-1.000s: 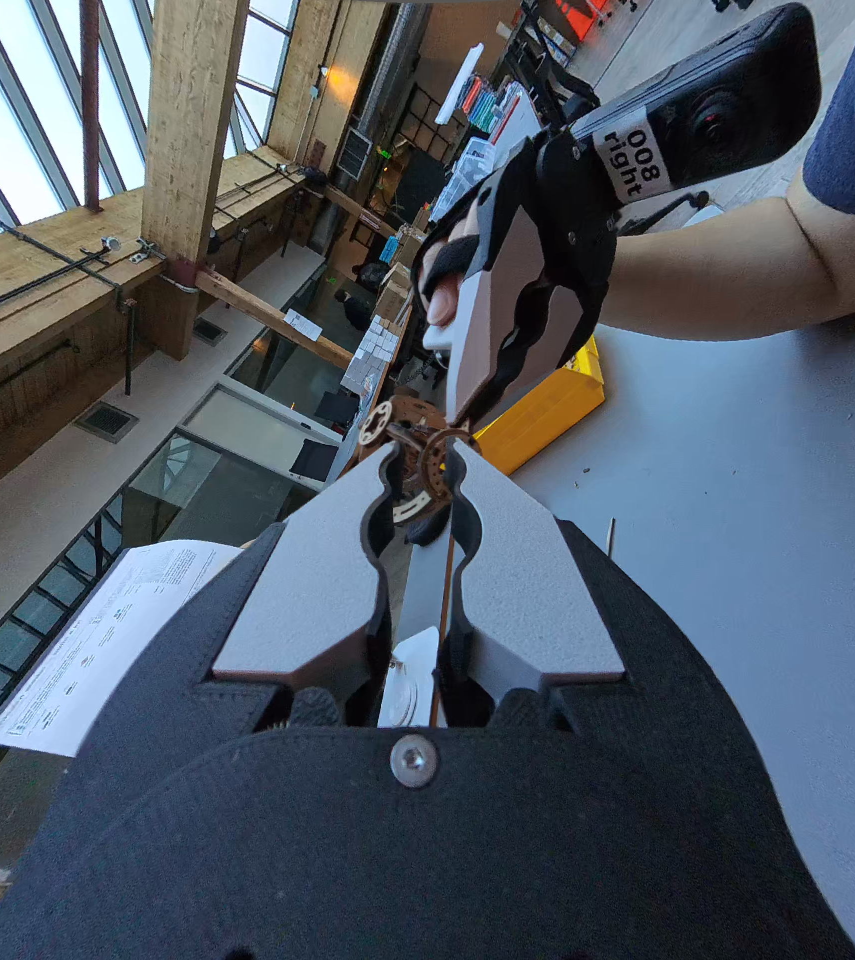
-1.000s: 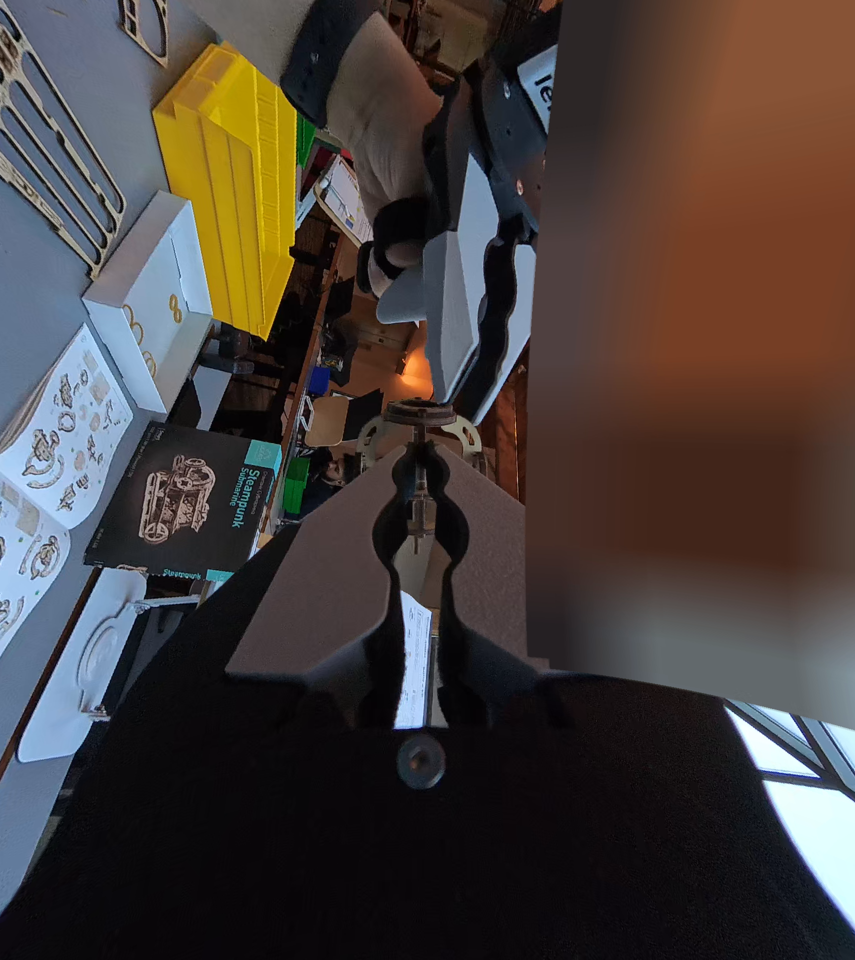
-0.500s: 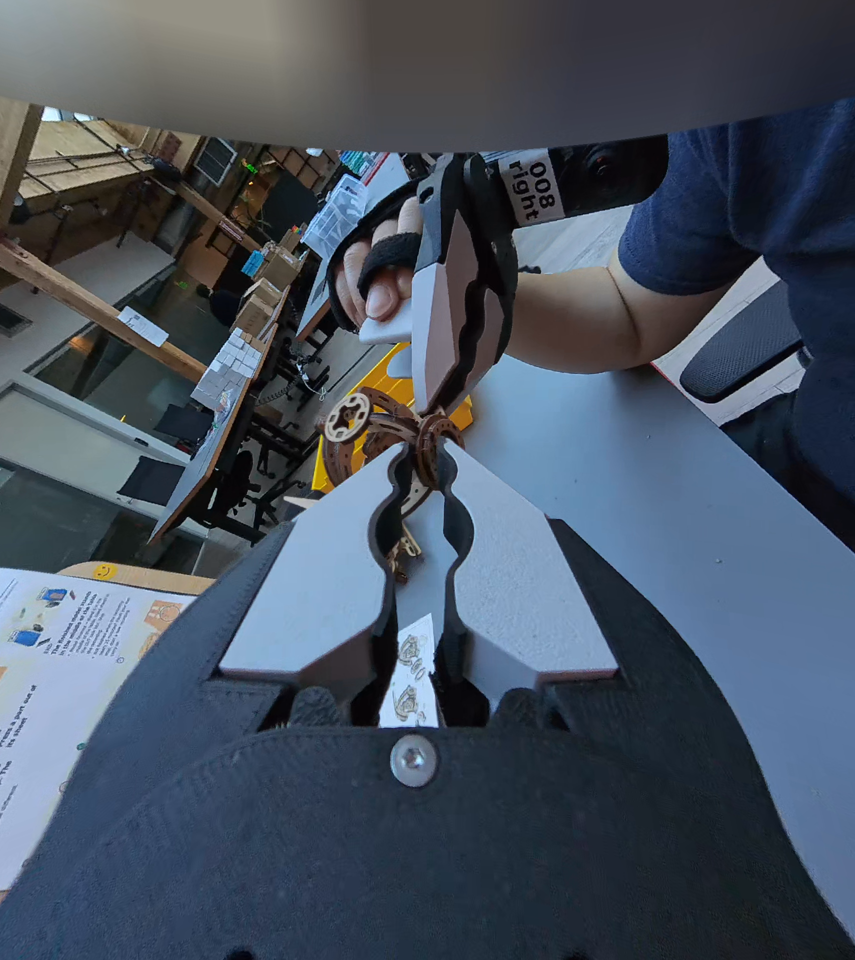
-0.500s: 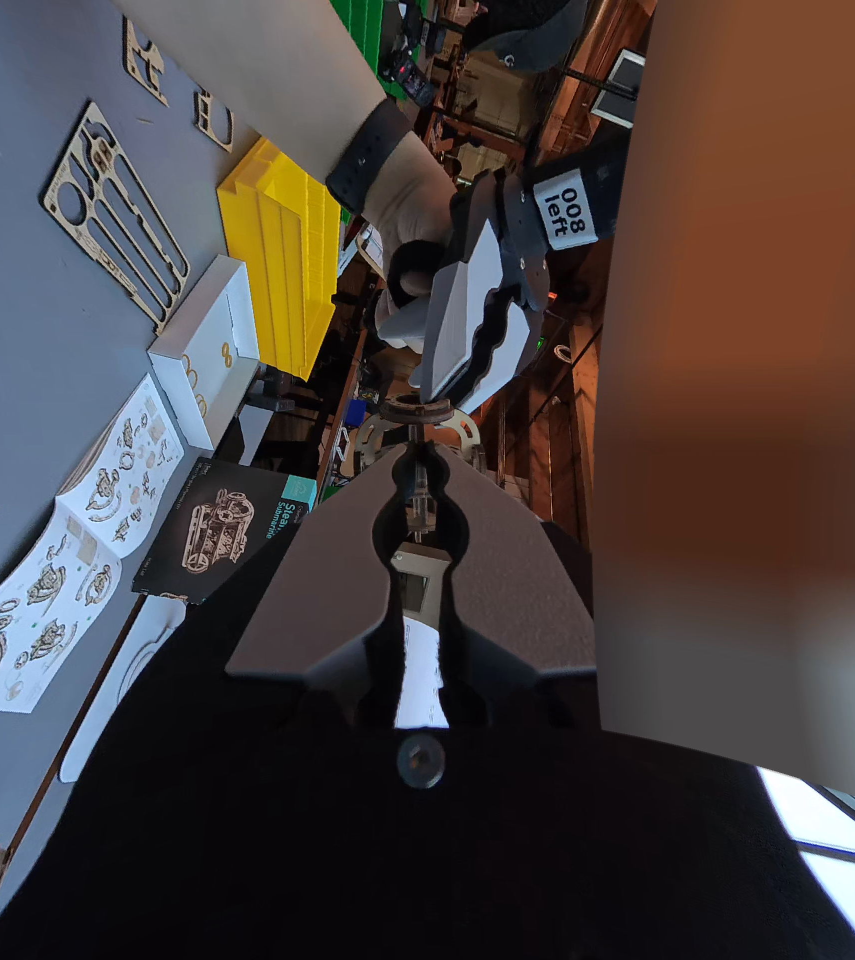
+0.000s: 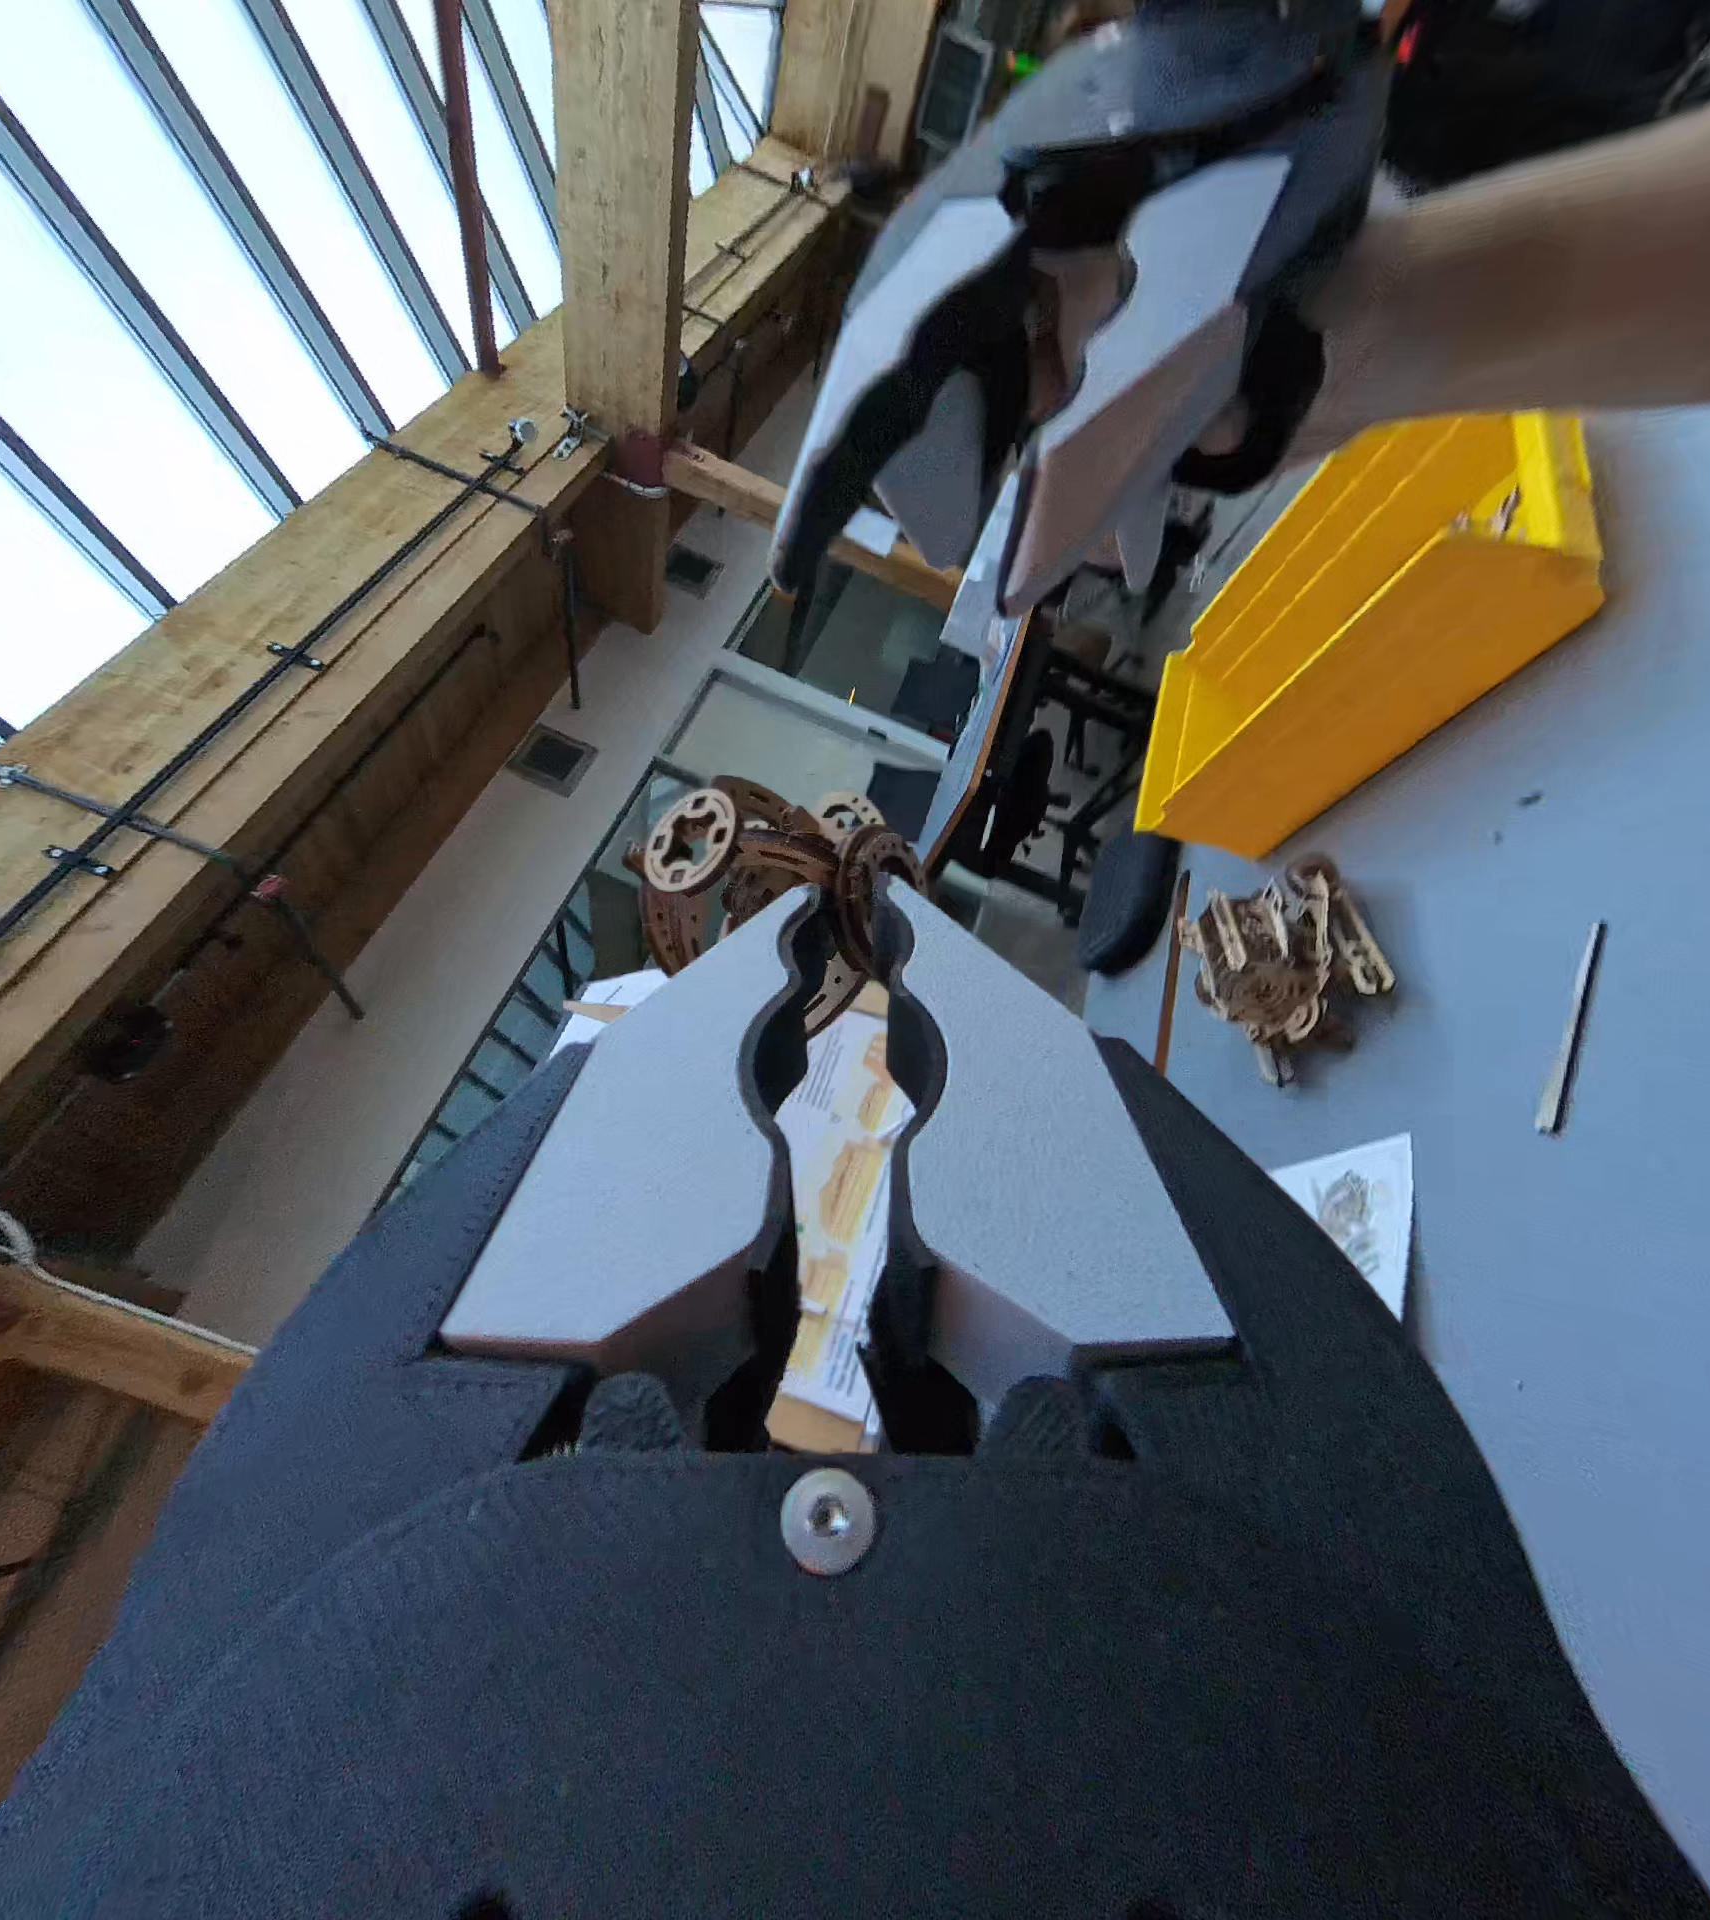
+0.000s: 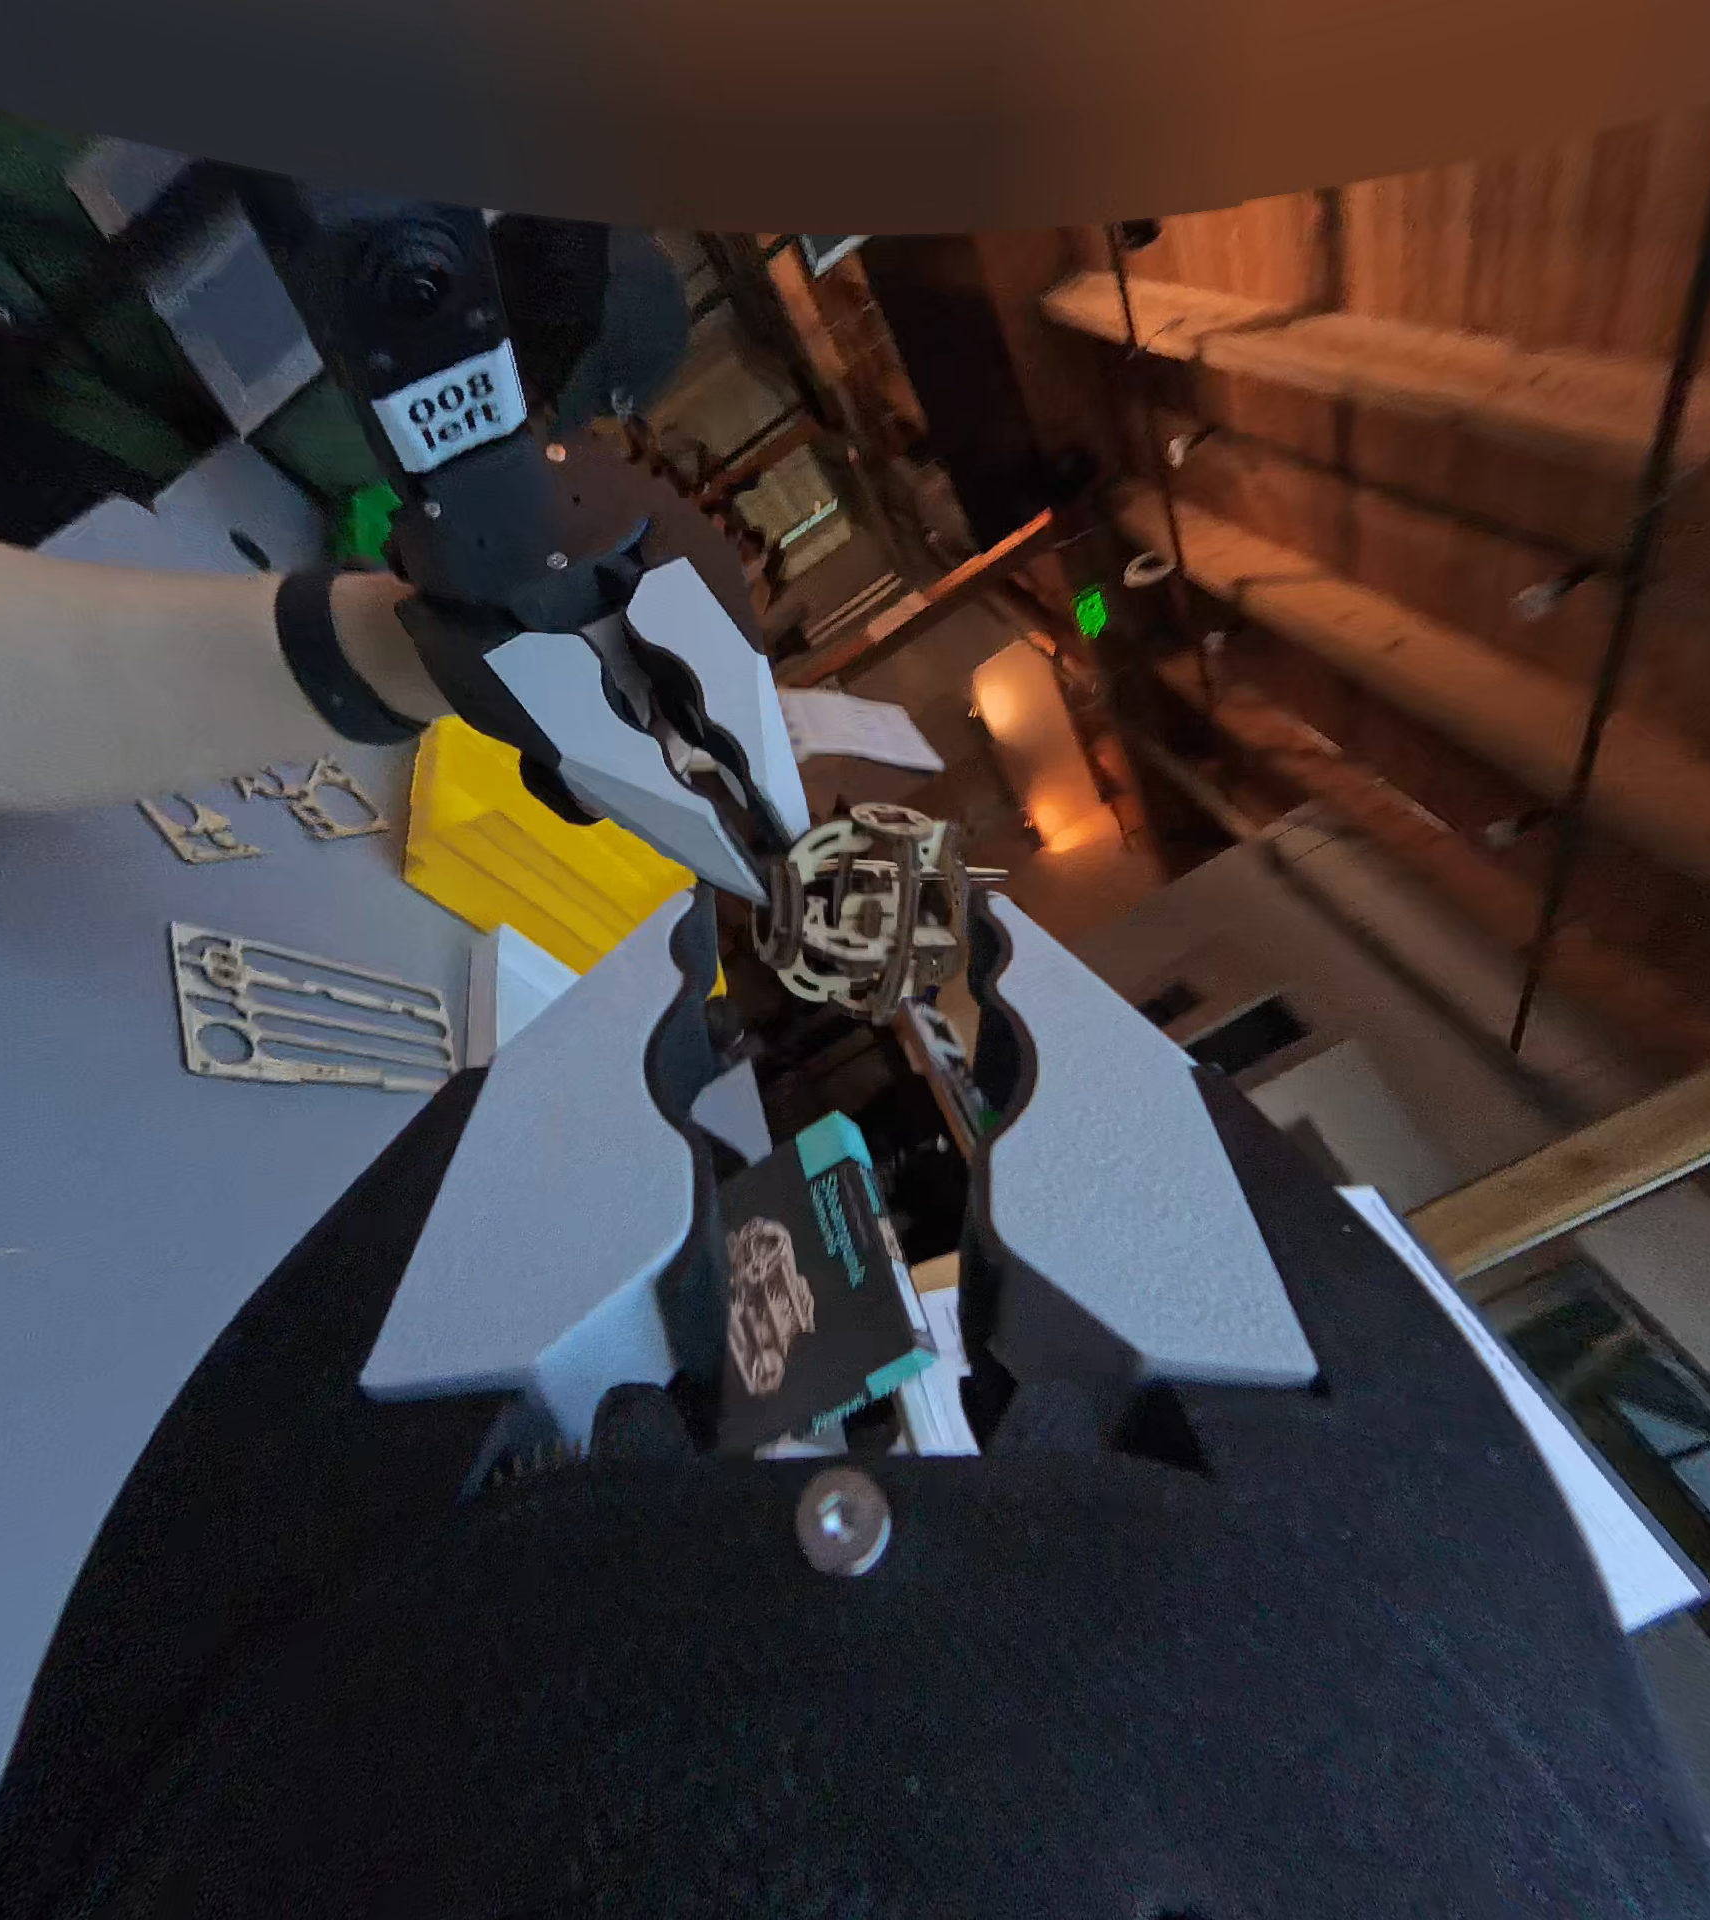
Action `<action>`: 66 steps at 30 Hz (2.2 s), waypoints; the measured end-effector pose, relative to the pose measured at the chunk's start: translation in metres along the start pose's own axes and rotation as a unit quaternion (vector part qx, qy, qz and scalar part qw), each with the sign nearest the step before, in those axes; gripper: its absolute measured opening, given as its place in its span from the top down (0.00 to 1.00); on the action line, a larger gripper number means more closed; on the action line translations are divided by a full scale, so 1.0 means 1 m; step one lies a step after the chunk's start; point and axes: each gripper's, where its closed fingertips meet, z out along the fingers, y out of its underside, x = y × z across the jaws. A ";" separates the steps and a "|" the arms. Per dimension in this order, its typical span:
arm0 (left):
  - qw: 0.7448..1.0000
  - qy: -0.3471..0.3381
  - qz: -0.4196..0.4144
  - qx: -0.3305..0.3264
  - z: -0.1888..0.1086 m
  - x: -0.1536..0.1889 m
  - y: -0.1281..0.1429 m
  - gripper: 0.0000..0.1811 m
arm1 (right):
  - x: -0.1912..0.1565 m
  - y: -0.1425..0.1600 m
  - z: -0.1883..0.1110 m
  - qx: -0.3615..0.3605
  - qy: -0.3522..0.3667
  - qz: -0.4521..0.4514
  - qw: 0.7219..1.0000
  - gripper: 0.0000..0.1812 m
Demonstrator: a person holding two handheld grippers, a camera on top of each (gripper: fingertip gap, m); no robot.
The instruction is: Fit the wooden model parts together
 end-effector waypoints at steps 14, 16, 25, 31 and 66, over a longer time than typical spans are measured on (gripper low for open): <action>0.984 -0.002 0.133 -0.117 0.025 0.026 0.019 0.97 | -0.019 0.064 0.021 -0.257 0.010 -0.169 0.951 0.86; 0.985 -0.019 0.128 -0.111 0.025 0.020 0.017 0.97 | -0.012 0.061 0.018 -0.239 0.017 -0.127 0.962 0.85; 0.990 -0.059 0.097 -0.082 0.028 0.009 0.004 0.97 | 0.010 0.049 0.016 -0.184 0.058 0.027 0.981 0.80; 0.990 -0.063 0.101 -0.072 0.029 0.011 -0.001 0.97 | 0.004 0.050 0.015 -0.194 0.040 0.016 0.980 0.78; 0.991 -0.071 0.100 -0.061 0.029 0.010 -0.008 0.97 | 0.007 0.041 0.011 -0.199 0.060 0.019 0.978 0.85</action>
